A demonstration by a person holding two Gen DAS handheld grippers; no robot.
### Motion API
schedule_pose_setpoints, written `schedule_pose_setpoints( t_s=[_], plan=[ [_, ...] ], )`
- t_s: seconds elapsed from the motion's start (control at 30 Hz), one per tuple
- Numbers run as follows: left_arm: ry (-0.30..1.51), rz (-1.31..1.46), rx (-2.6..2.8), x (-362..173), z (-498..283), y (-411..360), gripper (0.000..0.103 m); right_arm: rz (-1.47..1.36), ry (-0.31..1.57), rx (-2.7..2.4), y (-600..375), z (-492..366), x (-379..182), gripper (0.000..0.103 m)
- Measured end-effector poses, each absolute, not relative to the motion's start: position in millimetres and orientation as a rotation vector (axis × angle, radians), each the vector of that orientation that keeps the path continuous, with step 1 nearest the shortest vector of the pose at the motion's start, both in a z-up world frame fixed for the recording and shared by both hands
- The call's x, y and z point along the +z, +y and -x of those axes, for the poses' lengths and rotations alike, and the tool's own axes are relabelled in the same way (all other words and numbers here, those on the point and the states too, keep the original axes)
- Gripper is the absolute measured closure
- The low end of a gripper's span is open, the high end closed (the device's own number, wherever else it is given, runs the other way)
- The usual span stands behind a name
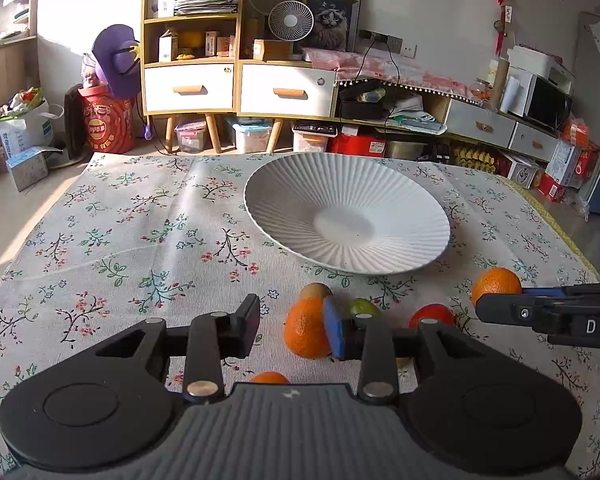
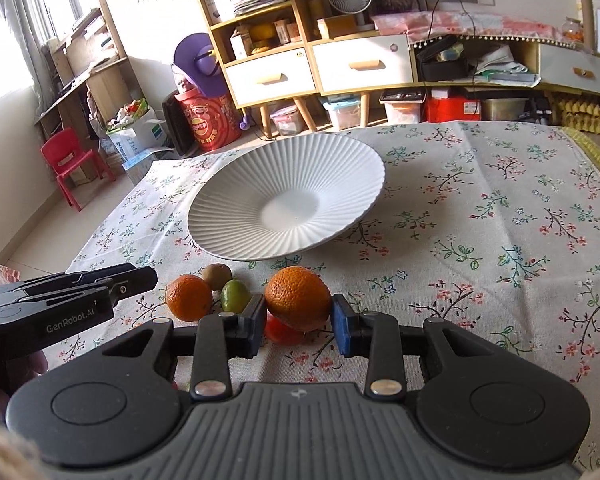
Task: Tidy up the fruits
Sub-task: 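Close the left tool on the large orange while the right tool grasps the small orange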
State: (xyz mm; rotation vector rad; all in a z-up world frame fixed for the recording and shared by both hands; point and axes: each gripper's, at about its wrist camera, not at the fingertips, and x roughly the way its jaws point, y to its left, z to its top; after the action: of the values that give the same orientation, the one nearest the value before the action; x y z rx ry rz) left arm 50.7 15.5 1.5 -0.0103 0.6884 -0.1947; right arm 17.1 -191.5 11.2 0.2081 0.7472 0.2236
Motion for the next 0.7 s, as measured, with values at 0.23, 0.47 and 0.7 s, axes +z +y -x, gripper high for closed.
schedule_pose_setpoints(
  t_s=[0.23,0.47,0.7],
  plan=[
    [0.722,0.037,-0.208,-15,-59,10,0.05,-0.196,0.754,0.228,-191,-16,9,0.071],
    [0.75,0.037,-0.23,-22,-62,-1,0.058,-0.195,0.769,0.227,-191,-16,6,0.071],
    [0.749,0.046,-0.231,-18,-60,-3,0.065,-0.186,0.775,0.227,-191,-16,4,0.071]
  ],
)
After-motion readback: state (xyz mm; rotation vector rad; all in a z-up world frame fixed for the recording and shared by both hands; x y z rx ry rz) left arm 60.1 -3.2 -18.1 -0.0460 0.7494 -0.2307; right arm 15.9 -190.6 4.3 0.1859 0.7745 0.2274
